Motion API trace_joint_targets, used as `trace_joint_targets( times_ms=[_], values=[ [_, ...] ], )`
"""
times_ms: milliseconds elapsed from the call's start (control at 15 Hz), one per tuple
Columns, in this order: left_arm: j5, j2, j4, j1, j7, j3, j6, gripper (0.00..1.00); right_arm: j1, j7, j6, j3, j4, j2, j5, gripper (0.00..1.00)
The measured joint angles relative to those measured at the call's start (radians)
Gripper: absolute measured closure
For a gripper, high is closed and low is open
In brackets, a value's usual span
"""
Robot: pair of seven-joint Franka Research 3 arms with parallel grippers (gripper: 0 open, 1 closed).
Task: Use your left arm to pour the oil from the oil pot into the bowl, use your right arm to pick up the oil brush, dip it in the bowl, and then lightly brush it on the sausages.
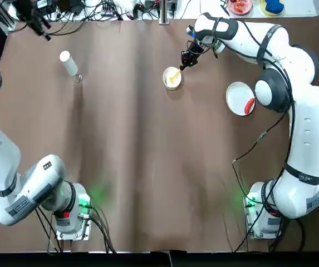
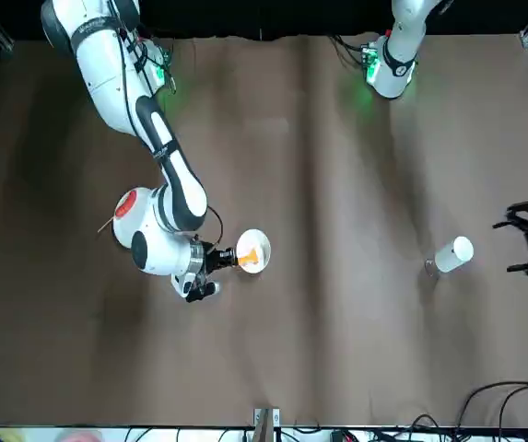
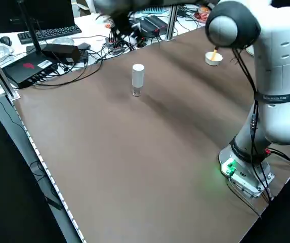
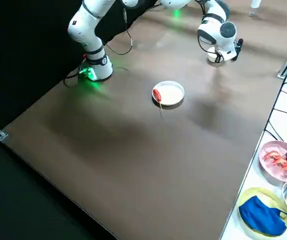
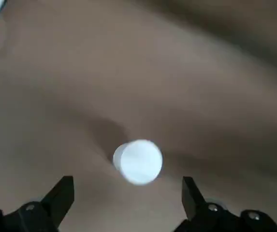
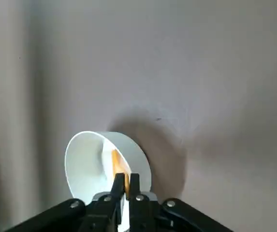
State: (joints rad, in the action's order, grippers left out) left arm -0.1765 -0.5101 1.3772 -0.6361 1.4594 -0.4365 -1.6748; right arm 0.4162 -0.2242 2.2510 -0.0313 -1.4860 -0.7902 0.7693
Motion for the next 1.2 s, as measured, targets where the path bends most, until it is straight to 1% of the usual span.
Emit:
trace_joint_targets(
  times_ms=[67,133,267,467,667,867,1067,1200],
  values=[
    [0.069,0.027,0.002,0.069,-0.127,0.002,-0.002,0.01,0.0,0.002,-0.002,-0.001,0.004,0.001,0.002,0.95],
    [0.178,0.049,0.011,0.201,-0.373,0.006,-0.009,0.01,0.0,0.018,-0.006,-0.001,0.01,0.005,0.004,0.96],
    [0.236,0.045,0.021,0.307,-0.586,0.01,-0.018,0.01,0.001,0.05,-0.006,-0.001,0.011,0.008,0.004,0.96],
    [0.282,0.038,0.034,0.41,-0.877,0.011,-0.023,0.01,0.001,0.101,-0.035,-0.001,0.013,0.023,0.004,0.96],
    [0.351,0.038,0.037,0.474,-1.142,0.011,-0.024,0.01,-0.005,0.14,-0.128,0.009,0.02,0.064,0.003,0.96],
    [0.376,0.064,0.033,0.492,-1.39,0.007,-0.025,0.01,-0.039,0.159,-0.257,0.023,0.023,0.122,-0.001,0.96],
    [0.378,0.136,0.03,0.49,-1.565,0.007,-0.015,0.01,-0.094,0.159,-0.351,0.027,0.022,0.163,-0.012,0.96],
    [0.379,0.193,0.032,0.487,-1.657,0.007,0.025,0.01,-0.121,0.159,-0.395,0.027,0.022,0.179,-0.048,0.96]
  ],
)
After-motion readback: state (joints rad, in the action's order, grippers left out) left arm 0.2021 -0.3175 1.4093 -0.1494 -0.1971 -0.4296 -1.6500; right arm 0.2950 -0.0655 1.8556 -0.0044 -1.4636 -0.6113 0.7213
